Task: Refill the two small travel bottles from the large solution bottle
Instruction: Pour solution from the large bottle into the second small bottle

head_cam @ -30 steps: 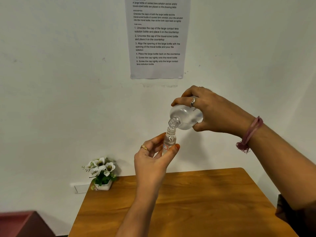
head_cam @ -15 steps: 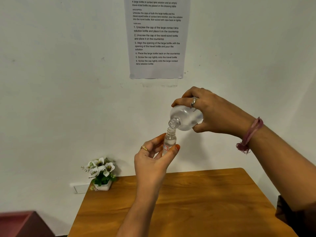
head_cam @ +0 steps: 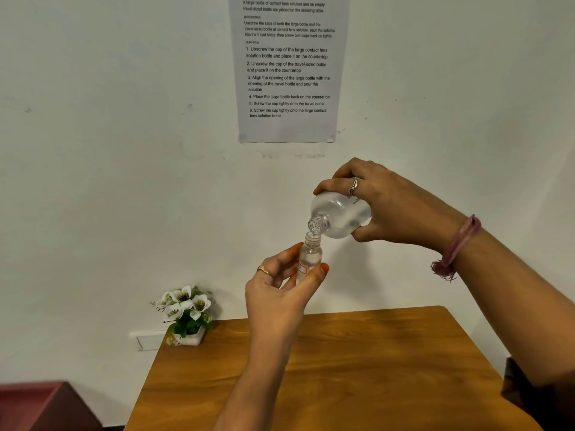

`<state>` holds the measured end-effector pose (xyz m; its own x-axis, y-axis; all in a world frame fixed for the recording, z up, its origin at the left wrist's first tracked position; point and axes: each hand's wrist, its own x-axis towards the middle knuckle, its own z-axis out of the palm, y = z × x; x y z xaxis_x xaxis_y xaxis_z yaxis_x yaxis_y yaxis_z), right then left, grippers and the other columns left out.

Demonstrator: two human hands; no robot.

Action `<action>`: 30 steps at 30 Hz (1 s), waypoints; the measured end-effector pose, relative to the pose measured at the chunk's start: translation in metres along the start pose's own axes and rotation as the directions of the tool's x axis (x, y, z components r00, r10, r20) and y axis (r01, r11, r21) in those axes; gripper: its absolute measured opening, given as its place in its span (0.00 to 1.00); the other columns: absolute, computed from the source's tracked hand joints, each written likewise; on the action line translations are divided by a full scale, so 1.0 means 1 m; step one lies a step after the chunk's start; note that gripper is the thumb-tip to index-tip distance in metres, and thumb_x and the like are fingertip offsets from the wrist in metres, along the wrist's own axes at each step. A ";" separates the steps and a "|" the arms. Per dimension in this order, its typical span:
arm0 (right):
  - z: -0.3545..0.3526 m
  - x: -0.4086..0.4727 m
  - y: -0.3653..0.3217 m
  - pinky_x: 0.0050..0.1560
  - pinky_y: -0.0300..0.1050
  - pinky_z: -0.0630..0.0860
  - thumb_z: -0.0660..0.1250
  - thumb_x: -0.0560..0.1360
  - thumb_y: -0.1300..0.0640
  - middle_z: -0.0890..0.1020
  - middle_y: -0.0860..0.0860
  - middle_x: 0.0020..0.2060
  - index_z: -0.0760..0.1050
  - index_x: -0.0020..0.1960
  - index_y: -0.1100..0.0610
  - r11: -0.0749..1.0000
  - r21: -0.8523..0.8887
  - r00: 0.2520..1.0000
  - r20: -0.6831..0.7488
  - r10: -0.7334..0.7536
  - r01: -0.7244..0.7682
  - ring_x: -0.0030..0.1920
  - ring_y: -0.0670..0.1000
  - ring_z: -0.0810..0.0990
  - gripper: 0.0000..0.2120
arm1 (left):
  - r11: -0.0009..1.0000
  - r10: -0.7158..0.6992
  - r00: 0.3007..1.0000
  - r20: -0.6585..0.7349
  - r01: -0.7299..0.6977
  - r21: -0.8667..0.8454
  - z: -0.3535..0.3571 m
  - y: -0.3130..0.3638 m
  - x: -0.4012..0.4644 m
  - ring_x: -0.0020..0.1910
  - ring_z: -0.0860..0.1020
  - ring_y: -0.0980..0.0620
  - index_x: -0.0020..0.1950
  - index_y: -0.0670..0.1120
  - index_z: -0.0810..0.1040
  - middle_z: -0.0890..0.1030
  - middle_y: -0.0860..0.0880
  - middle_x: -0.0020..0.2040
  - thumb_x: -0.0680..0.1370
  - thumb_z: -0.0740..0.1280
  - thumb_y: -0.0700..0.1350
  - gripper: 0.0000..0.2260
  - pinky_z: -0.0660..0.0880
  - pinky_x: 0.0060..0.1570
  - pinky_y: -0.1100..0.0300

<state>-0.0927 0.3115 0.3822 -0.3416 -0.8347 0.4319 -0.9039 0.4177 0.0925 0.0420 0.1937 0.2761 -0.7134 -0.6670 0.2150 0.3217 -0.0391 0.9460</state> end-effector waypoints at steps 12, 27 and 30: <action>-0.005 -0.003 -0.001 0.55 0.48 0.74 0.75 0.64 0.58 0.71 0.48 0.59 0.67 0.68 0.44 1.000 -0.005 1.000 -0.005 0.003 -0.003 0.56 0.51 0.71 0.36 | 1.000 0.007 1.000 -0.003 -0.007 0.005 0.001 0.001 -0.003 0.48 0.83 0.60 0.53 0.50 0.81 0.85 0.52 0.48 0.66 0.77 0.39 0.17 0.80 0.47 0.66; -0.010 -0.005 -0.005 0.56 0.47 0.73 0.75 0.64 0.59 0.71 0.49 0.59 0.68 0.67 0.45 1.000 -0.002 1.000 -0.009 -0.004 0.004 0.56 0.51 0.71 0.35 | 1.000 0.018 1.000 -0.004 -0.018 0.006 0.002 0.004 -0.006 0.48 0.83 0.60 0.53 0.50 0.82 0.86 0.52 0.47 0.66 0.77 0.39 0.17 0.80 0.49 0.64; -0.010 -0.005 -0.005 0.56 0.49 0.74 0.75 0.64 0.59 0.71 0.48 0.59 0.67 0.67 0.44 1.000 0.004 1.000 -0.008 -0.002 0.002 0.56 0.50 0.70 0.35 | 1.000 0.023 1.000 -0.002 -0.023 0.005 0.002 0.005 -0.007 0.47 0.83 0.60 0.54 0.48 0.82 0.86 0.52 0.47 0.66 0.77 0.38 0.18 0.80 0.48 0.64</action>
<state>-0.0844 0.3170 0.3890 -0.3381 -0.8327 0.4386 -0.9054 0.4149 0.0898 0.0472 0.1993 0.2797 -0.7047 -0.6691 0.2361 0.3349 -0.0203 0.9420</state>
